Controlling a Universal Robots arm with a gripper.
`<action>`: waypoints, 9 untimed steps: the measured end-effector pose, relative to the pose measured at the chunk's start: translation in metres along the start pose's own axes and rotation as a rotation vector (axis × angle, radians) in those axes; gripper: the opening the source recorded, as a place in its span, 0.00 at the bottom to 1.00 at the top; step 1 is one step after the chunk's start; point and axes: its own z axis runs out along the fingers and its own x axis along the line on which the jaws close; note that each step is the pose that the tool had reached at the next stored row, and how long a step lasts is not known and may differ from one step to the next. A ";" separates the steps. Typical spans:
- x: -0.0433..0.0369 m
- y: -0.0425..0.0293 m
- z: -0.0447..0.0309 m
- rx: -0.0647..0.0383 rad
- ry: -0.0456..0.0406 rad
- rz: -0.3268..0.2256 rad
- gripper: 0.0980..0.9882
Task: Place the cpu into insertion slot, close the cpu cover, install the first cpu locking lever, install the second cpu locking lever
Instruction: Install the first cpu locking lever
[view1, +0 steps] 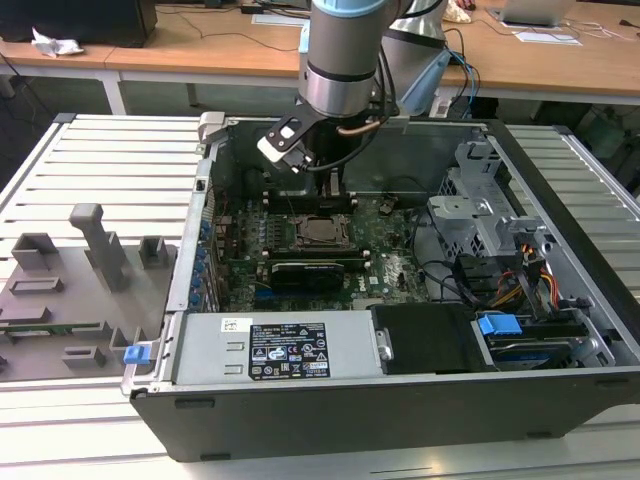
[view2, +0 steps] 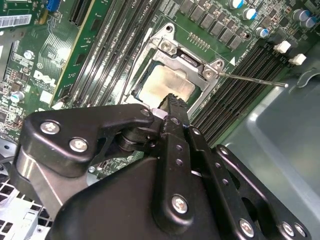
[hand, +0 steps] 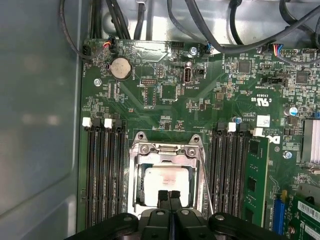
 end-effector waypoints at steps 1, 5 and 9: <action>0.0000 0.0000 -0.0004 0.000 -0.0001 0.000 0.01; 0.0001 0.0000 -0.0023 0.000 0.0001 0.000 0.01; 0.0001 0.0000 -0.0039 0.000 0.0002 0.000 0.01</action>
